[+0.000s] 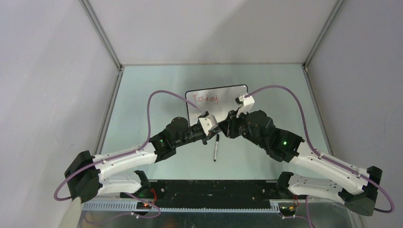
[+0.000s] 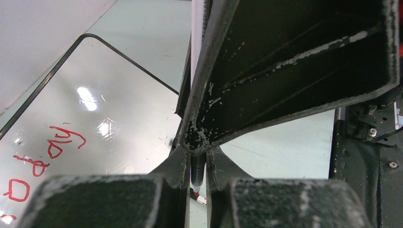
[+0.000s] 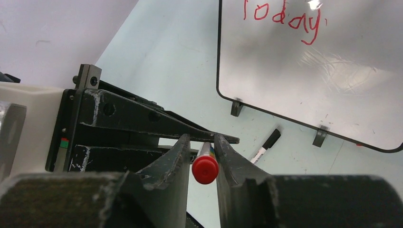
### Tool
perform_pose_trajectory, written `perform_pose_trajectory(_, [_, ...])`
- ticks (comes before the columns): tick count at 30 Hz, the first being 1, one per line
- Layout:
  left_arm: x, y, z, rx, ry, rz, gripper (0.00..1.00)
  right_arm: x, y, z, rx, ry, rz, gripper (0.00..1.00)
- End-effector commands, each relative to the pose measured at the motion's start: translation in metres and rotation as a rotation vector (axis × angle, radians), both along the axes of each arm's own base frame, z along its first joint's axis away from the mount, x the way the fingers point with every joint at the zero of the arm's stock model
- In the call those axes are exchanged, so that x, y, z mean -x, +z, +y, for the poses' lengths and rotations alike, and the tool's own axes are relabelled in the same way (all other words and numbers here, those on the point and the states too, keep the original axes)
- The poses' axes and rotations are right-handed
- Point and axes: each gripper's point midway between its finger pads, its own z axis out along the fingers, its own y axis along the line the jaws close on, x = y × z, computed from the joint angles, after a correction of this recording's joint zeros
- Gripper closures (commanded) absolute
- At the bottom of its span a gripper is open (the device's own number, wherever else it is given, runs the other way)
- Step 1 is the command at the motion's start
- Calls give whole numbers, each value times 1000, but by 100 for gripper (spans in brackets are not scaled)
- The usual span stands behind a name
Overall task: Write a sentence on the whiteboard
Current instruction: Pass from the left arm to the right, then pass from the right arm to the left
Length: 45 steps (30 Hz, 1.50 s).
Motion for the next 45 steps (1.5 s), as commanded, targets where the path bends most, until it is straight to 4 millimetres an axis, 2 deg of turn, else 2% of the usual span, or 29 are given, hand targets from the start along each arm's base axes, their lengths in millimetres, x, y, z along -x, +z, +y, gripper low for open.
perform_pose_trajectory(1, [1, 31, -3, 63, -12, -72, 98, 0, 1, 3, 4, 10, -6, 73])
perform_pose_trajectory(3, [1, 30, -2, 62, -12, -73, 98, -1, -1, 3, 10, 6, -4, 72])
perform_pose_trajectory(5, [1, 30, -2, 63, -11, -73, 98, -2, -2, 2, 15, -1, -1, 79])
perform_pose_trajectory(8, [0, 31, 0, 67, -1, -80, 97, -3, -2, 0, 17, -12, -3, 100])
perform_pose_trajectory(10, [-1, 31, 1, 68, 9, -79, 91, -5, -2, -3, 19, -30, -7, 100])
perform_pose_trajectory(11, [-2, 31, 2, 72, 17, -67, 82, -7, -2, -6, 21, -50, -8, 100])
perform_pose_trajectory(12, [-3, 29, 3, 72, 26, -53, 61, -10, 1, -10, 18, -78, -16, 100])
perform_pose_trajectory(14, [-11, 32, 9, 93, 76, -42, 9, -16, 4, -20, 16, -137, -30, 100])
perform_pose_trajectory(16, [-18, 37, 19, 141, 130, -39, 2, -22, 7, -30, 19, -195, -56, 100])
perform_pose_trajectory(18, [-26, 33, 38, 172, 208, -42, 1, -29, 8, -41, 21, -254, -84, 100])
perform_pose_trajectory(21, [-35, 44, 65, 229, 296, -66, 1, -36, 7, -51, 6, -311, -119, 100])
perform_pose_trajectory(24, [-55, 39, 95, 258, 402, 13, 1, -45, 5, -59, -23, -360, -134, 100])
perform_pose_trajectory(25, [-52, 36, 96, 257, 371, 38, 1, -47, -1, -61, -17, -373, -127, 100])
perform_pose_trajectory(26, [-62, 35, 109, 277, 403, 65, 1, -50, 0, -61, -36, -385, -129, 100])
perform_pose_trajectory(27, [-60, 37, 109, 292, 355, 73, 1, -53, -6, -63, -30, -398, -127, 100])
perform_pose_trajectory(28, [-75, 37, 128, 327, 410, 102, 1, -57, -4, -65, -51, -428, -139, 100])
perform_pose_trajectory(29, [-78, 45, 132, 365, 390, 92, 1, -60, -13, -66, -40, -443, -139, 100])
perform_pose_trajectory(30, [-94, 45, 150, 400, 441, 126, 1, -65, -7, -66, -76, -469, -165, 100])
perform_pose_trajectory(31, [-96, 52, 153, 434, 413, 138, 1, -68, -15, -66, -67, -481, -170, 100])
perform_pose_trajectory(32, [-113, 54, 168, 439, 457, 148, 1, -72, -8, -63, -97, -486, -193, 100])
perform_pose_trajectory(33, [-116, 54, 169, 451, 442, 183, 1, -75, -16, -61, -82, -488, -195, 100])
perform_pose_trajectory(34, [-131, 56, 181, 464, 478, 202, 1, -79, -14, -56, -86, -485, -216, 100])
perform_pose_trajectory(36, [-144, 53, 194, 514, 500, 258, 1, -84, -17, -50, -66, -476, -249, 100])
perform_pose_trajectory(37, [-146, 62, 198, 569, 489, 254, 1, -85, -18, -49, -60, -474, -258, 100])
perform_pose_trajectory(38, [-153, 50, 207, 591, 520, 283, 1, -86, -18, -46, -57, -468, -270, 100])
perform_pose_trajectory(39, [-155, 62, 216, 657, 515, 253, 1, -86, -15, -43, -60, -453, -284, 100])
perform_pose_trajectory(40, [-158, 45, 219, 668, 529, 287, 1, -87, -15, -41, -60, -444, -292, 100])
perform_pose_trajectory(43, [-164, 34, 228, 722, 525, 302, 1, -86, -10, -35, -66, -412, -334, 100])
perform_pose_trajectory(45, [-174, 10, 228, 701, 518, 382, 1, -87, -11, -33, -70, -405, -344, 100])
